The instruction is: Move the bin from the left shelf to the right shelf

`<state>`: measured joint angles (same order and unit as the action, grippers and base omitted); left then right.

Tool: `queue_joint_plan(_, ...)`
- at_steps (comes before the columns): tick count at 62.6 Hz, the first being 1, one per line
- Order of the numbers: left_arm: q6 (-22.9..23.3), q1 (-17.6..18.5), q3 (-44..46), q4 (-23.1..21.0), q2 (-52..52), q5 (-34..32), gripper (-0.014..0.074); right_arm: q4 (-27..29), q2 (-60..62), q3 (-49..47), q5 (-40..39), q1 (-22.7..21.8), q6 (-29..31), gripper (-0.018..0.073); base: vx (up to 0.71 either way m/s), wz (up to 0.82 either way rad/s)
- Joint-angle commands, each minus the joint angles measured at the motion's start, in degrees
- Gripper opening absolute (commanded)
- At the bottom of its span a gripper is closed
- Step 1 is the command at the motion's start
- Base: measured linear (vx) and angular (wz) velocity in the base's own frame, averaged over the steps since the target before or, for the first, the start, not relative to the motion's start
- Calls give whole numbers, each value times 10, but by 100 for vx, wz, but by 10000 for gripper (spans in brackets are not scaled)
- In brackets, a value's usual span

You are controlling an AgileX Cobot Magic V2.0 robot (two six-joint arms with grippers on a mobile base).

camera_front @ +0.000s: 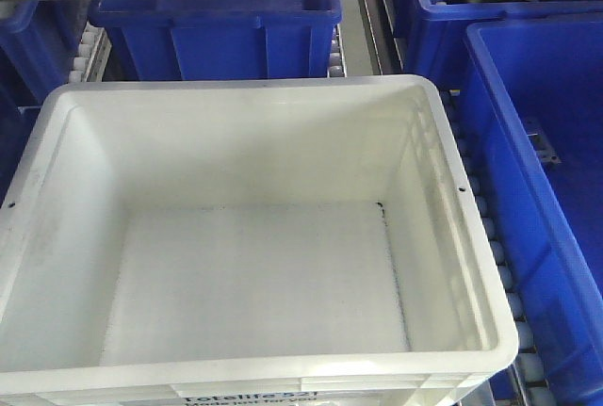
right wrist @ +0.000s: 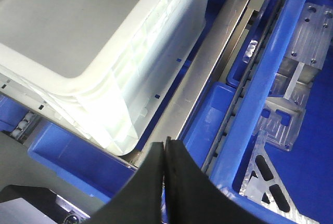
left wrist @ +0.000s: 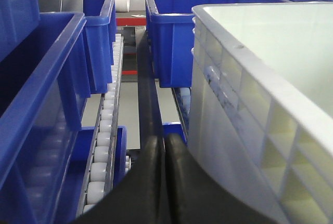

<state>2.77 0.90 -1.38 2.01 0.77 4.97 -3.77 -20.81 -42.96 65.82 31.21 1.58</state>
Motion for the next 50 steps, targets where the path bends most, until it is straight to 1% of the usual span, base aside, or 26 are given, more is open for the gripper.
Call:
queue_joint_plan(1, 56, -1, 12, 55, 6, -50, -3, -3, -6, -14, -32, 1, 4, -9, 0, 0)
queue_joint_plan(4, 72, -1, 12, 73, 6, -50, -1, -3, -6, -14, -32, 1, 4, -9, 0, 0)
queue_joint_plan(13, 70, -1, 11, 57, 6, -50, 0, -3, -6, -14, -32, 1, 4, -9, 0, 0)
queue_joint_plan(18, 51, -1, 11, 42, 6, -50, 0, -3, -6, -14, -32, 1, 4, -9, 0, 0)
queue_joint_plan(22, 24, -1, 11, 24, 6, -50, 0, -3, -6, -14, -32, 1, 4, -9, 0, 0)
queue_joint_plan(26, -7, -1, 11, -6, 6, -50, 0, -3, -6, -14, -32, 1, 4, -9, 0, 0)
queue_joint_plan(30, -21, -1, 11, -15, 6, -50, 0, -3, -6, -14, -32, 1, 4, -9, 0, 0)
queue_joint_plan(44, -18, -2, 11, -15, 6, -74, 0, -3, -6, -14, -32, 1, 4, -9, 0, 0)
queue_joint_plan(47, -15, -9, 11, -15, 6, -73, 0, -3, -6, -14, -32, 1, 4, -9, 0, 0)
queue_joint_plan(50, 1, -20, 11, -15, 6, -72, 0, -3, -6, -14, -32, 1, 4, -9, 0, 0)
